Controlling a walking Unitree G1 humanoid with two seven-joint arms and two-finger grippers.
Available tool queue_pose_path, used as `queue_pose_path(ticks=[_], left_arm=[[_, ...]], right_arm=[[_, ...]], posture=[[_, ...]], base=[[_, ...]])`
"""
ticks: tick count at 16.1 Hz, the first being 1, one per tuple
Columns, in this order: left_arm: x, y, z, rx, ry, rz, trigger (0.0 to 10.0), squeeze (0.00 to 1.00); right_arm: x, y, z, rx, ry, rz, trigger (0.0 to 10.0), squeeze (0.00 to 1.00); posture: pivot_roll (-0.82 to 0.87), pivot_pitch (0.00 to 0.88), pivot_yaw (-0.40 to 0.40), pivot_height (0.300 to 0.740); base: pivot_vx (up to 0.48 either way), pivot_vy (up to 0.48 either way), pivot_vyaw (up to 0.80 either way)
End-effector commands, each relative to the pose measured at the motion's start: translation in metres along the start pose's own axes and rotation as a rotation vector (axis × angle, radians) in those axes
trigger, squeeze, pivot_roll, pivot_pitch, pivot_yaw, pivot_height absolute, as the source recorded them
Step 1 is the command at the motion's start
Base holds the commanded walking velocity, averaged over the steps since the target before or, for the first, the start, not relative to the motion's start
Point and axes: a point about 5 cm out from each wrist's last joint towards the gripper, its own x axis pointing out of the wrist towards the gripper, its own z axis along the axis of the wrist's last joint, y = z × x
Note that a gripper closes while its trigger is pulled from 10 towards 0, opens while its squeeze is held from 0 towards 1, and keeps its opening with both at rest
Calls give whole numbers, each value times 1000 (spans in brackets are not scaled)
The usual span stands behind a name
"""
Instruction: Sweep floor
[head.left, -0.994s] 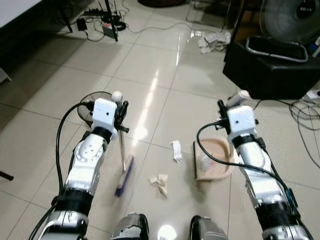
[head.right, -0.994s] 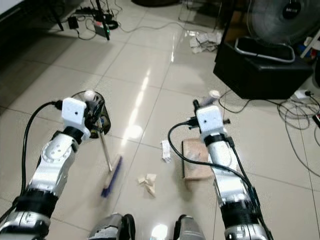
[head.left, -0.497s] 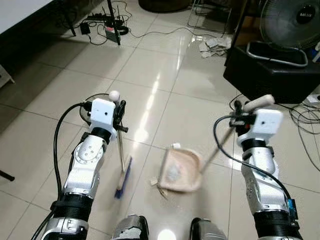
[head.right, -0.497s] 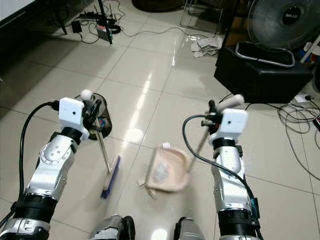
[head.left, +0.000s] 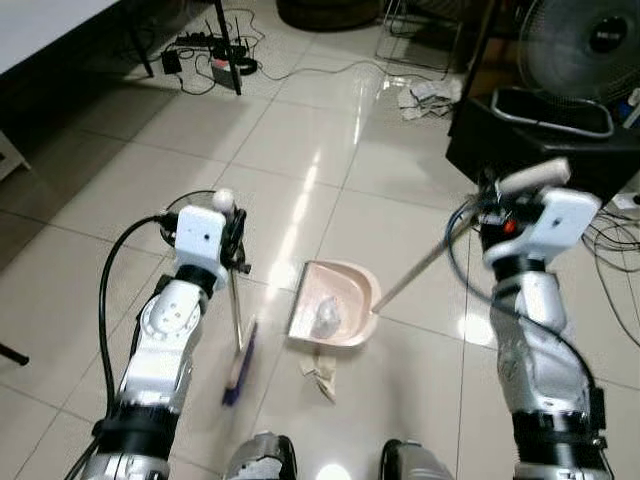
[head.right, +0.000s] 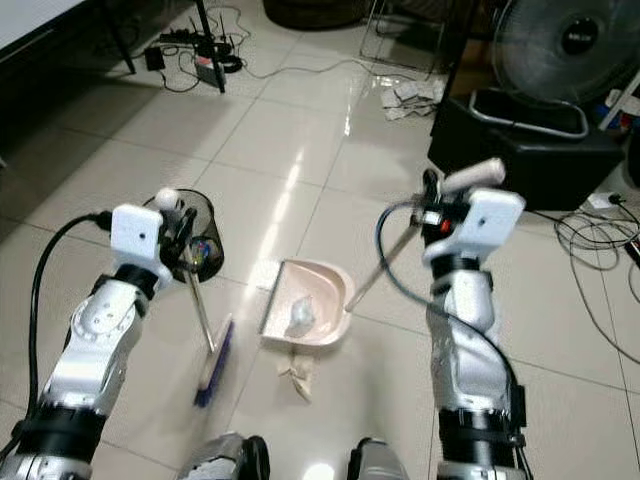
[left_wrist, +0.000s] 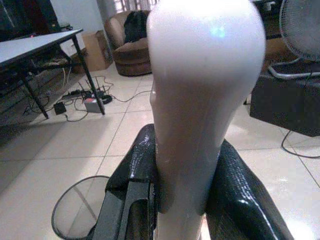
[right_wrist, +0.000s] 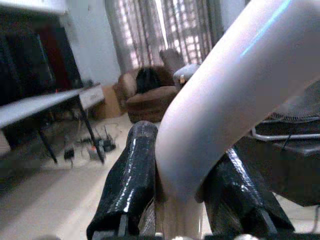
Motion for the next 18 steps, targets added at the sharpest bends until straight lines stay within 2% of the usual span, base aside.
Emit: queue_pose_path(ticks=[1, 3, 4, 6, 17, 18], left_arm=[[-2, 6, 9, 29, -33, 24, 10000, 0], [-7, 10, 9, 22, -35, 39, 10000, 0], [-12, 14, 11, 10, -50, 54, 10000, 0], [-13, 17, 13, 2, -59, 67, 10000, 0], [-17, 20, 13, -16, -57, 98, 10000, 0], [-17, 20, 13, -16, -57, 99, 10000, 0]], right_arm=[[6, 5, 22, 78, -90, 0, 10000, 0], [12, 7, 34, 110, -117, -5, 10000, 0], [19, 12, 48, 114, -133, 15, 10000, 0], [23, 15, 53, 118, -138, 27, 10000, 0], [35, 17, 64, 141, -141, 18, 10000, 0], [36, 17, 64, 148, -146, 20, 10000, 0]], posture=[[21, 65, 56, 740], [22, 65, 54, 740], [26, 65, 50, 740], [29, 64, 47, 740], [27, 32, 30, 740], [27, 29, 30, 740]], base=[[0, 0, 0], [0, 0, 0], [0, 0, 0], [0, 0, 625], [312, 0, 800], [319, 0, 0]])
